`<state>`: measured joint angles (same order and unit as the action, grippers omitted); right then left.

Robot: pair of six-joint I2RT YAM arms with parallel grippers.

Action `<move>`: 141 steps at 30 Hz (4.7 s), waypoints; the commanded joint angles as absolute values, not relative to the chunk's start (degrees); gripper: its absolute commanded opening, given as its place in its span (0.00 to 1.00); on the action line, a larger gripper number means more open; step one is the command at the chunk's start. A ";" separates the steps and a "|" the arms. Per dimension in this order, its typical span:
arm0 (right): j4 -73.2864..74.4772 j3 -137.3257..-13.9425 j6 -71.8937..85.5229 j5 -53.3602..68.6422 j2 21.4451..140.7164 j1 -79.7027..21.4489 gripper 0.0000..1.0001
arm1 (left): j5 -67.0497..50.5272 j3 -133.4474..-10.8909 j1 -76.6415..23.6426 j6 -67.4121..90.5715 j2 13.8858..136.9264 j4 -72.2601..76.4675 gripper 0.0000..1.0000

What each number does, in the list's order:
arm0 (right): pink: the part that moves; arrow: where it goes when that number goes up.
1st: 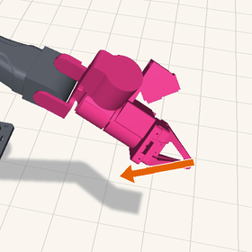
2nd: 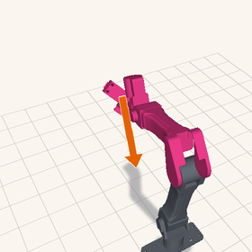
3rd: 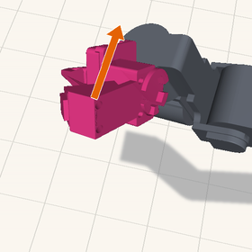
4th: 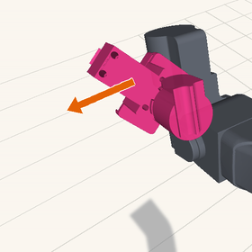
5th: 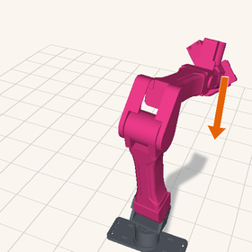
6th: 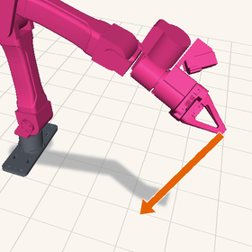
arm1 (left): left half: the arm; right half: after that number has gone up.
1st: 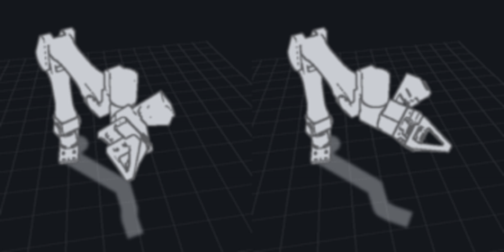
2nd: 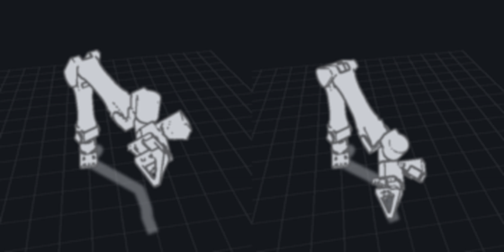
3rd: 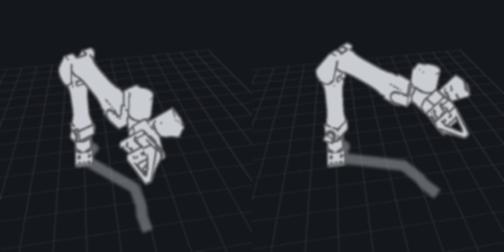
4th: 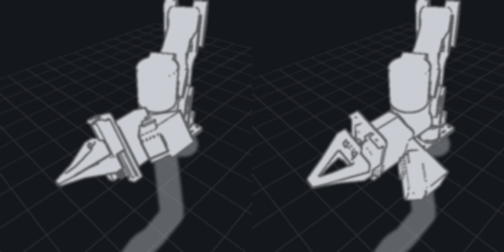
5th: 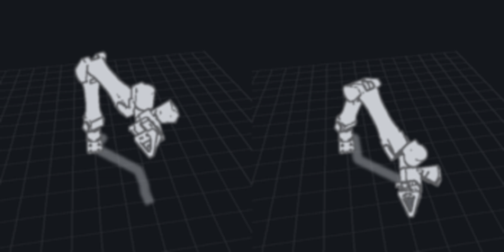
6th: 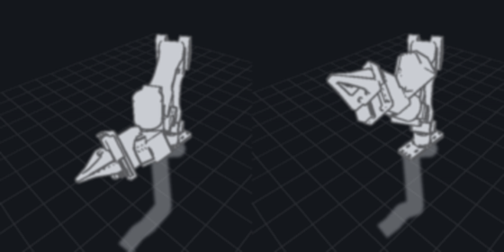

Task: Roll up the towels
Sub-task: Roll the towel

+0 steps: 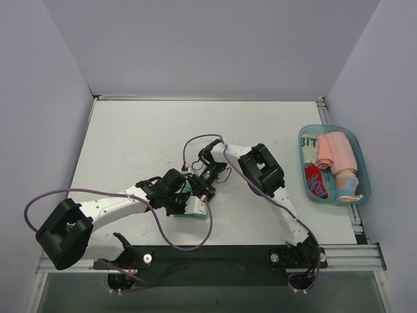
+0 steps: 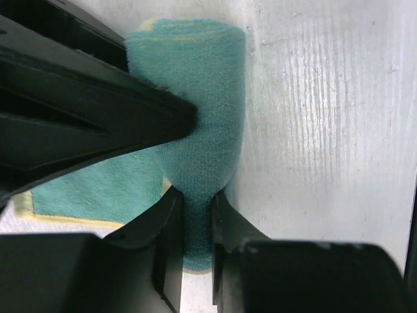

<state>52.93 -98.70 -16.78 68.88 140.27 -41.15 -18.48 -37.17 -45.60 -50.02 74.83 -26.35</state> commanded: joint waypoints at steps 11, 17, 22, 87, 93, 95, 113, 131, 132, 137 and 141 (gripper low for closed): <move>49.22 -99.15 -11.51 55.99 128.25 -31.91 0.47 | -26.43 -41.55 -41.67 -46.14 85.75 -40.16 0.00; 42.99 -88.35 -12.39 50.37 110.94 -26.55 0.45 | -32.69 -51.75 -36.66 -51.06 98.75 -50.96 0.01; 37.01 -77.46 -12.65 44.41 95.93 -23.47 0.43 | -40.60 -63.35 -28.75 -56.42 110.71 -61.07 0.01; 38.23 -87.10 -25.58 65.11 132.62 -42.63 0.00 | -40.80 -52.31 -8.85 -58.80 69.91 -51.88 0.61; 38.41 -87.80 -25.31 66.53 134.82 -41.05 0.00 | -28.50 -42.55 -27.91 -57.39 65.39 -38.60 0.66; 38.50 -87.89 -25.22 66.88 135.26 -40.87 0.00 | -25.68 -41.84 -31.97 -57.22 66.09 -35.34 0.66; 38.50 -90.26 -23.21 64.16 133.69 -36.39 0.19 | -20.65 -40.07 -44.30 -60.74 83.58 -32.94 0.17; 45.18 -97.69 -22.76 52.39 105.05 -19.95 0.57 | -37.16 -66.23 -32.98 -58.45 112.99 -68.63 0.02; 44.91 -95.65 -23.81 51.16 102.94 -20.04 0.57 | -37.79 -68.10 -32.18 -58.62 114.77 -71.08 0.03; 44.04 -84.30 -26.63 47.03 89.93 -21.53 0.53 | -40.78 -78.73 -28.92 -59.50 125.65 -76.81 0.05; 42.37 -80.07 -29.26 38.60 83.86 -27.67 0.47 | -41.57 -86.73 -27.07 -61.26 132.08 -81.81 0.08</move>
<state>42.04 -81.91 -26.00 45.89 86.63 -24.38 -47.29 -84.36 -27.62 -57.63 125.38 -77.03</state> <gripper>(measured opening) 0.486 0.372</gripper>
